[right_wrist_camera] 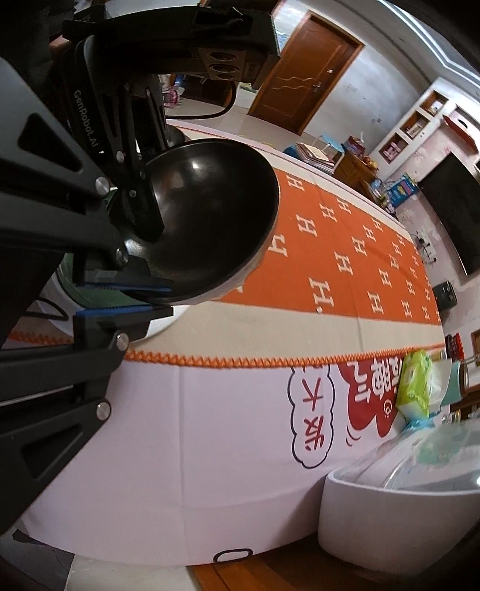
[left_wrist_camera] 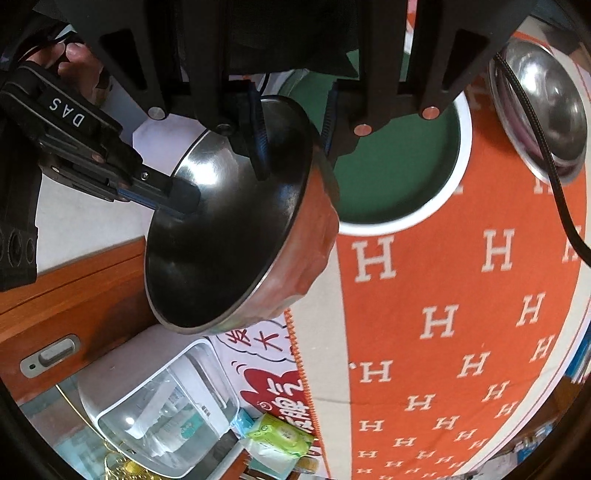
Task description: Organize plates and bowls
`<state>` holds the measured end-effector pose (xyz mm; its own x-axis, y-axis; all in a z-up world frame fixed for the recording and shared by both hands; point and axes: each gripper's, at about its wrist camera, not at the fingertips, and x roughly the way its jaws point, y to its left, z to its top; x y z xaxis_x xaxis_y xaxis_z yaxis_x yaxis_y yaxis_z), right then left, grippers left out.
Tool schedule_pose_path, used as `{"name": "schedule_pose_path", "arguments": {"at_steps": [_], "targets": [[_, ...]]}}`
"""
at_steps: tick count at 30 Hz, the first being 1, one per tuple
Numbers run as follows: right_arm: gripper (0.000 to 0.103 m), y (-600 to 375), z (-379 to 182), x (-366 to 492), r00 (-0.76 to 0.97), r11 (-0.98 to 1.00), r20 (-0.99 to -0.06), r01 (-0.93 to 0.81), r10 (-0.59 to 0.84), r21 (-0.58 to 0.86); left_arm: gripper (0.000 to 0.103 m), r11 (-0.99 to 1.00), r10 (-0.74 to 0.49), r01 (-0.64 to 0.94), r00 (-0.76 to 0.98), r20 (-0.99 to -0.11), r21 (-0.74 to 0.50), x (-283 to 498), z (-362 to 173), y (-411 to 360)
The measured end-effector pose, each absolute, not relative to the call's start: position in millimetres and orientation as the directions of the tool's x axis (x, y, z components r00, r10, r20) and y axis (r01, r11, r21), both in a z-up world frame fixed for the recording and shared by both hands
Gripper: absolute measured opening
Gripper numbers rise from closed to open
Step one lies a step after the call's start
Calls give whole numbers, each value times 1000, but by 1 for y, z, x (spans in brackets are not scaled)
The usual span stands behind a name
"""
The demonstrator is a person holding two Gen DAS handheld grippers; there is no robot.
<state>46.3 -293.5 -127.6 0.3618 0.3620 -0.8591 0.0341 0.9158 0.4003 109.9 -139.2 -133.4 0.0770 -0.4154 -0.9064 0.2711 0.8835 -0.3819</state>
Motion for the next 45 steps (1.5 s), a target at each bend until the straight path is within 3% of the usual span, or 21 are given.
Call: {"name": "schedule_pose_path", "arguments": {"at_steps": [30, 45], "targets": [[10, -114, -114, 37, 283, 939, -896, -128, 343, 319, 28, 918, -362, 212, 98, -927, -337, 73, -118, 33], [10, -50, -127, 33, 257, 940, -905, -66, 340, 335, 30, 909, -343, 256, 17, -939, -327, 77, -135, 93]]}}
